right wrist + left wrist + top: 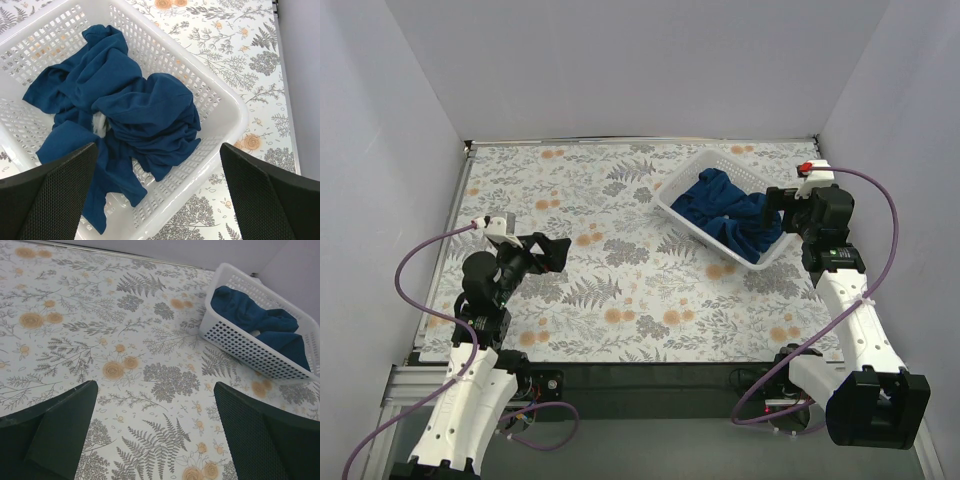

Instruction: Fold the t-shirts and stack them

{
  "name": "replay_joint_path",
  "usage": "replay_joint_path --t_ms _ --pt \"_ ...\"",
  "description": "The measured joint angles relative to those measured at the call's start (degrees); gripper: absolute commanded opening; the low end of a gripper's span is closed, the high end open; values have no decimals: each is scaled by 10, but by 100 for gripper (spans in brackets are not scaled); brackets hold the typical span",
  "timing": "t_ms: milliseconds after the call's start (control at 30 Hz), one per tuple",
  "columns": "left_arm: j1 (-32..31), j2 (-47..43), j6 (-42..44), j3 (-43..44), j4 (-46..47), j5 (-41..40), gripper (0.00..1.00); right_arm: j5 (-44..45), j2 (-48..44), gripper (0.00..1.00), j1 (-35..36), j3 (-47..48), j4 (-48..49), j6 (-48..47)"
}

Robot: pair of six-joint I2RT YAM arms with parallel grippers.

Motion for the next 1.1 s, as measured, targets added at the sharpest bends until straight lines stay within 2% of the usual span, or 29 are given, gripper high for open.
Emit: replay_joint_path --t_ms 100,300,433,567,767,833,933,967,1033,1067,1100 --pt "0 0 0 0 -5 -20 95 -30 0 99 0 0 0 -25" --pt "0 6 2 0 -9 -25 95 -167 8 98 30 26 -54 -226" --pt "0 7 2 0 -13 -25 95 -224 75 98 49 103 -127 -325" --pt "0 8 2 0 -13 -24 95 -234 181 98 48 167 -167 -359" --pt "0 9 2 0 -12 -21 95 -231 306 96 51 206 -214 -357" --pt "0 10 2 0 -12 -20 95 -226 337 89 58 218 -221 -353" --pt "0 11 2 0 -12 -18 95 -199 386 65 75 246 -219 -336" --pt "0 11 2 0 -12 -18 95 -185 403 48 81 256 -216 -326" --pt "0 11 2 0 -12 -17 95 -162 434 25 85 278 -212 -311" --pt "0 11 2 0 -12 -17 95 -154 444 2 85 285 -211 -302" --pt "0 11 2 0 -12 -17 95 -147 454 1 84 292 -209 -298"
